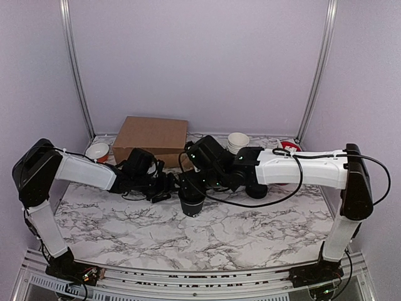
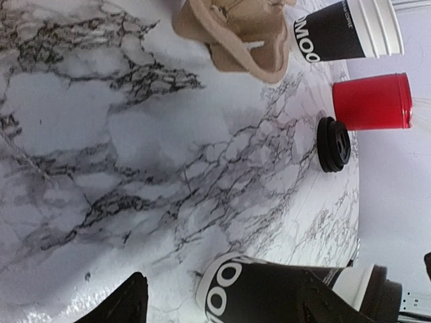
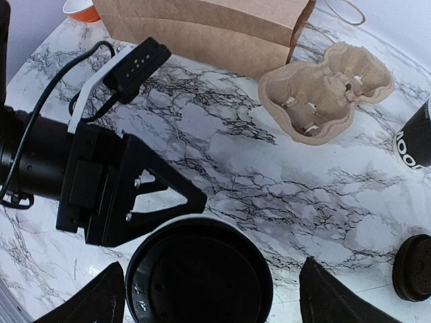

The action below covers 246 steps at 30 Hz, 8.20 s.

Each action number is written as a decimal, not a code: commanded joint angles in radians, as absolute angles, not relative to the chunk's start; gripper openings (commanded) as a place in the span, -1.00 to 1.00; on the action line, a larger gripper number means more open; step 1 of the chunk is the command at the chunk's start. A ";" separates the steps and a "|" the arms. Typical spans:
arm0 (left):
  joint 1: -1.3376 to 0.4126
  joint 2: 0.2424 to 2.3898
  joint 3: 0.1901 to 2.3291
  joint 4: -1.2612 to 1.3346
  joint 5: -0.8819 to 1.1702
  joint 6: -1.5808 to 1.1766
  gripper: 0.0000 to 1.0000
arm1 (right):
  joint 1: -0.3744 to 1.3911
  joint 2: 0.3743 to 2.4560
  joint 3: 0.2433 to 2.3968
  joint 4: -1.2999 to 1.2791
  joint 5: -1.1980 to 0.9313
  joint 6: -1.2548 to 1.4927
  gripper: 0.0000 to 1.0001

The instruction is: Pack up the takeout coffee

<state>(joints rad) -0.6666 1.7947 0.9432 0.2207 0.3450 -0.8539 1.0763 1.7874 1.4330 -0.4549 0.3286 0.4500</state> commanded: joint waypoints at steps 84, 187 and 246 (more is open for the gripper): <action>-0.949 1.376 0.545 0.327 0.116 -0.949 0.26 | 1.170 1.705 1.147 -0.251 0.235 0.677 -1.00; -0.862 1.315 0.785 0.051 0.139 -0.785 0.31 | 1.147 1.174 0.713 -0.812 0.335 0.949 -0.29; -0.862 1.219 0.738 0.305 0.304 -0.879 0.33 | 1.069 0.930 0.794 0.122 -0.058 0.731 -0.99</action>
